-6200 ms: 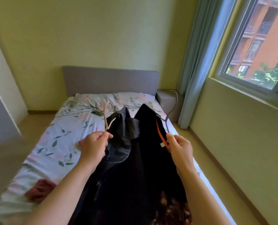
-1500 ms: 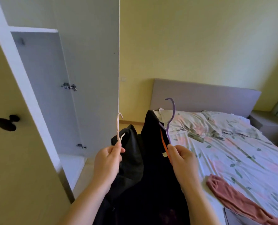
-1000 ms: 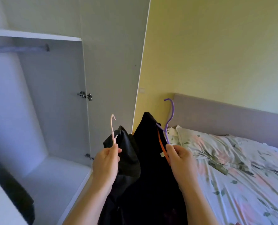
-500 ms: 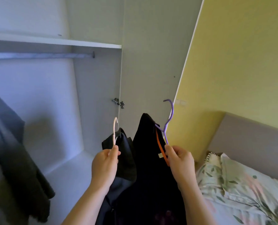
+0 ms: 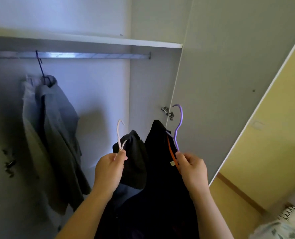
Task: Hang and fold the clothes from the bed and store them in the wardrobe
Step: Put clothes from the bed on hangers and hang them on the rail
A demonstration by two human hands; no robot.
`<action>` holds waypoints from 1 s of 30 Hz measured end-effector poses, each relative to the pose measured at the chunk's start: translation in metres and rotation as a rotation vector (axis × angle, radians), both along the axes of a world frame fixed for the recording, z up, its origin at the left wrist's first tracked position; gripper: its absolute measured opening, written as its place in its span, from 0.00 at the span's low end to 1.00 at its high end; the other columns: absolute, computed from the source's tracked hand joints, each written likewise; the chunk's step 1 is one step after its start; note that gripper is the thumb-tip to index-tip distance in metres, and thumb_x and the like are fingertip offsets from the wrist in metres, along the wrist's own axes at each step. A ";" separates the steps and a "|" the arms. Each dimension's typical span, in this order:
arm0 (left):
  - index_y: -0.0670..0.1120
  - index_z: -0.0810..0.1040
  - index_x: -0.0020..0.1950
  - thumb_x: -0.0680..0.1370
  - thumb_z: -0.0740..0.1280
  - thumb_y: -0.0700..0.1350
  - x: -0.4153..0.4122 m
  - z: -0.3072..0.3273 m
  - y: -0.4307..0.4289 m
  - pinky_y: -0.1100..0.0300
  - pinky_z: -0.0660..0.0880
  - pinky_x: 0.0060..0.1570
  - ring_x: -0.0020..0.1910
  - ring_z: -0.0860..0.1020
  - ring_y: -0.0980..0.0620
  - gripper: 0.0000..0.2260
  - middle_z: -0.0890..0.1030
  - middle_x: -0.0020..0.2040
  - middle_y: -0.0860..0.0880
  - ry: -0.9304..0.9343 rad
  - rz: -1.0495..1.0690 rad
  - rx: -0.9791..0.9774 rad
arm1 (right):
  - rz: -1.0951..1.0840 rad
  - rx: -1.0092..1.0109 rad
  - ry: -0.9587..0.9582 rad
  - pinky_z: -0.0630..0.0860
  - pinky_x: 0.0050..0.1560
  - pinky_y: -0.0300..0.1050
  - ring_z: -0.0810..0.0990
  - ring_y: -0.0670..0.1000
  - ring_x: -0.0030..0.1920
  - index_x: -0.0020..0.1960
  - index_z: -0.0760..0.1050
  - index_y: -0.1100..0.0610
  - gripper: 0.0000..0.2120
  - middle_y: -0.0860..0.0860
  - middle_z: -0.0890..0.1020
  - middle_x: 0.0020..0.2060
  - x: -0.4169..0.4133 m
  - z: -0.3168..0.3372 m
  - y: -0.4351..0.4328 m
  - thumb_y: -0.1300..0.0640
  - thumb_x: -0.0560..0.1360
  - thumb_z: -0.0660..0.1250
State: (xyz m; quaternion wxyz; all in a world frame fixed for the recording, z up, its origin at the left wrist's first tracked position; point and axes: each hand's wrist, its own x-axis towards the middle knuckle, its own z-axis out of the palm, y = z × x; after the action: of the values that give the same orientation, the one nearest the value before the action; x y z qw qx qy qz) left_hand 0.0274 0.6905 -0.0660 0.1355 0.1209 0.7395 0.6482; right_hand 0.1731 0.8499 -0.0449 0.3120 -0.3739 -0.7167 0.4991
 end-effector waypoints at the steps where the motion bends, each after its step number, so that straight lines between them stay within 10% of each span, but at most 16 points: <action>1: 0.38 0.80 0.41 0.79 0.64 0.49 -0.006 0.001 0.002 0.56 0.62 0.32 0.27 0.65 0.52 0.16 0.68 0.23 0.53 0.006 0.011 -0.002 | 0.010 0.013 -0.008 0.60 0.33 0.46 0.65 0.51 0.29 0.36 0.69 0.70 0.21 0.56 0.68 0.27 -0.010 -0.001 0.004 0.54 0.79 0.64; 30: 0.50 0.81 0.36 0.80 0.62 0.52 -0.268 0.024 0.050 0.57 0.65 0.30 0.23 0.68 0.55 0.16 0.70 0.22 0.53 0.119 0.297 -0.083 | 0.317 0.088 -0.008 0.63 0.28 0.41 0.66 0.47 0.23 0.32 0.73 0.60 0.19 0.46 0.69 0.21 -0.336 0.022 0.092 0.52 0.78 0.64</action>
State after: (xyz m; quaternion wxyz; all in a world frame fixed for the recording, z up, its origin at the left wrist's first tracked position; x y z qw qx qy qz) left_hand -0.2404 0.7409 -0.0416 -0.0007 0.0427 0.7822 0.6216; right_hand -0.1631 0.9422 -0.0232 0.2424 -0.2440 -0.7891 0.5090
